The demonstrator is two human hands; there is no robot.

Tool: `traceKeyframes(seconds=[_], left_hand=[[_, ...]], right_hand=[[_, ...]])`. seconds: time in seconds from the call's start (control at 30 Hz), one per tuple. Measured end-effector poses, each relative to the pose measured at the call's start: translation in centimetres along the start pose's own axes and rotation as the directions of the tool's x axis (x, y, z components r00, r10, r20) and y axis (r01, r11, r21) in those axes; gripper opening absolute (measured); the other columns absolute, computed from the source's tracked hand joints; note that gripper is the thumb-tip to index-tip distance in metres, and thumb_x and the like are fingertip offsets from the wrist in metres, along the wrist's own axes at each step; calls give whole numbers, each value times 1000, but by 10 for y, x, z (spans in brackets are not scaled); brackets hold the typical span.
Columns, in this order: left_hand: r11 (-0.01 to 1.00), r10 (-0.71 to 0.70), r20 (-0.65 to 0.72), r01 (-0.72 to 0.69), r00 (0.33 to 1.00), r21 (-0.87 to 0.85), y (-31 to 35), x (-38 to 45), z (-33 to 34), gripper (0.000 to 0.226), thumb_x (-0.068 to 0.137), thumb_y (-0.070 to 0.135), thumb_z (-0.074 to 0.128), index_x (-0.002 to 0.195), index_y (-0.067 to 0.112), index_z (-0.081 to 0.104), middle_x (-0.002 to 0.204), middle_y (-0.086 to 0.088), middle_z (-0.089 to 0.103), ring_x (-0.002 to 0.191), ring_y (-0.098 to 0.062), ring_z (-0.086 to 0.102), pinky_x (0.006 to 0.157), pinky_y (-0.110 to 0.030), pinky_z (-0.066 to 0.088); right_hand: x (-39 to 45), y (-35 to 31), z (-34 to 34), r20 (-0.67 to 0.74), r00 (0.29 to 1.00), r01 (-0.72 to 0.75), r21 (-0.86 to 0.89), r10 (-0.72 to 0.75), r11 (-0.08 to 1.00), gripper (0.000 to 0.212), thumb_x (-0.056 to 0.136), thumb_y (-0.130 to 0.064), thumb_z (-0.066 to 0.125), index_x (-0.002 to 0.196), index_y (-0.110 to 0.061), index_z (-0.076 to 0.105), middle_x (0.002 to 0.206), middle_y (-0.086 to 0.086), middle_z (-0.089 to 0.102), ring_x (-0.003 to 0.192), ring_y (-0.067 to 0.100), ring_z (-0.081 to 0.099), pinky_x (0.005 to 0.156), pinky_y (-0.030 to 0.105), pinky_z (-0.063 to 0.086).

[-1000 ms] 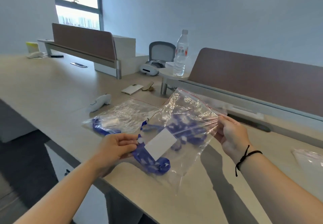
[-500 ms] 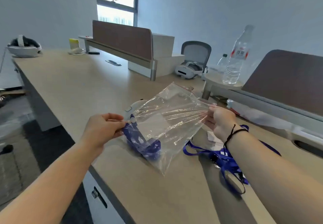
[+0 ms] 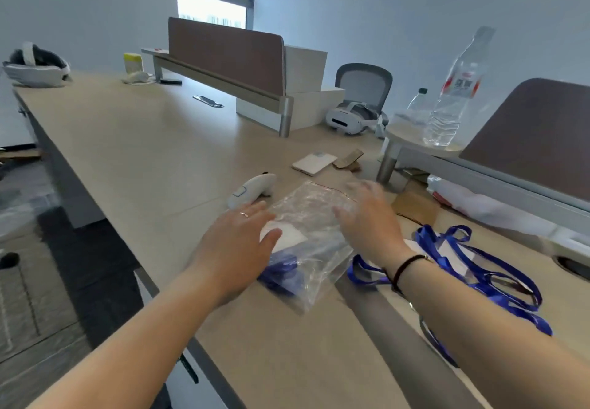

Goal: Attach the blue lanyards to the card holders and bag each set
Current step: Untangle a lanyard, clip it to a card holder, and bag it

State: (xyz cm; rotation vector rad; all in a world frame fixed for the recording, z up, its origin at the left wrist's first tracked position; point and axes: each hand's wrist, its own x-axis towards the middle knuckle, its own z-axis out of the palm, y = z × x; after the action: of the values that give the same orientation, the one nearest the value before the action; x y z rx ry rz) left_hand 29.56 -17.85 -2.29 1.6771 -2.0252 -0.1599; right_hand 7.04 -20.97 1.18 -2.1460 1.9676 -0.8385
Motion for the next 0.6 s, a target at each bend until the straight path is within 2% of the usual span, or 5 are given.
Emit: traceKeyframes(seconds=[0.1,0.2,0.3,0.47,0.6], left_hand=[[994,13,243,-40,970,106,-2,-1,18,52,106,46,26,156,33,27,168,6,17,155,-15,8,126,-40,10],[996,-21,317,-9,948,92,-8,-6,28,54,106,48,20,159,34,17,169,9,8,156,-14,0,126,-39,5],[994,-21,332,-15,943,104,-10,-5,30,55,106,50,18,159,35,13,169,11,2,155,-12,-3,126,-38,2],[992,-42,346,-2,937,128,-3,-4,27,56,105,51,18,159,35,12,169,10,3,156,-15,-3,126,-41,2],[976,-16,246,-38,969,212,18,-7,19,53,106,43,29,157,32,24,169,5,10,156,-18,-1,126,-44,2]], right_hand=[[-37,-29,25,343,927,180,-57,-150,982,65,100,-53,44,157,-28,24,165,-7,21,152,16,17,123,43,19],[-60,-28,47,489,864,219,-145,-122,965,65,104,-55,26,160,-26,9,168,-6,3,154,14,1,125,45,3],[-65,-21,53,519,851,196,-170,-81,966,66,103,-58,14,160,-28,0,168,-9,-6,154,11,-8,125,43,-4],[-63,-23,49,544,835,193,-161,-77,968,67,103,-59,16,160,-27,0,168,-7,-8,154,14,-10,124,45,-6],[-67,-25,22,507,854,61,127,-118,990,63,105,-48,36,159,-19,21,167,3,15,154,18,10,123,38,10]])
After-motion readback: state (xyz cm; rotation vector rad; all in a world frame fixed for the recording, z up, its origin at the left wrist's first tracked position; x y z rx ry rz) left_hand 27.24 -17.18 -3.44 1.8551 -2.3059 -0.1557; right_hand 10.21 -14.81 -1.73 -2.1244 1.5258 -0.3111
